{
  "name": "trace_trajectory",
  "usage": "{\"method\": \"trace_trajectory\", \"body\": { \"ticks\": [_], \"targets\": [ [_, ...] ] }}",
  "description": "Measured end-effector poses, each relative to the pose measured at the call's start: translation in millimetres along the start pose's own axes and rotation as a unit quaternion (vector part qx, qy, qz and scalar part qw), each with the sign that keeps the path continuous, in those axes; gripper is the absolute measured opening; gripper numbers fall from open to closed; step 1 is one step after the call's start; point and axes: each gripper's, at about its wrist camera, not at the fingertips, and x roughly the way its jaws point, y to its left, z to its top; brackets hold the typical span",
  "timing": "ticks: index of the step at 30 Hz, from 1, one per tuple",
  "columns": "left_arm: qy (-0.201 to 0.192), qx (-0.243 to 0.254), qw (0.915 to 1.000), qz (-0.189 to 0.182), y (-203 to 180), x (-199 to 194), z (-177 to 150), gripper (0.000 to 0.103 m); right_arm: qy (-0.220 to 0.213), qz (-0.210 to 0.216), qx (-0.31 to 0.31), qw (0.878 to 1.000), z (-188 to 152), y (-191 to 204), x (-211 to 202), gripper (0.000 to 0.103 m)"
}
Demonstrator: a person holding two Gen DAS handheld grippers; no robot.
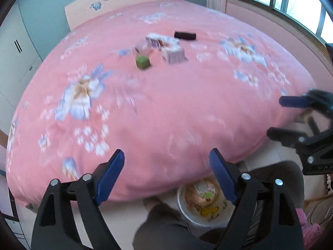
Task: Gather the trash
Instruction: 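Move both open tools back toward the items on the bedspread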
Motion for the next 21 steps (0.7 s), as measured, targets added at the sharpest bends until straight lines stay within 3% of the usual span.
{"method": "trace_trajectory", "body": {
  "ticks": [11, 21],
  "targets": [
    [-0.009, 0.034, 0.9994, 0.001, 36, 33, 71, 0.088, -0.037, -0.013, 0.017, 0.999, 93, -13, 11, 0.074],
    [0.005, 0.054, 0.9984, -0.018, 67, 88, 122, 0.088, -0.04, -0.036, 0.031, 0.998, 155, -23, 55, 0.074]
  ]
}}
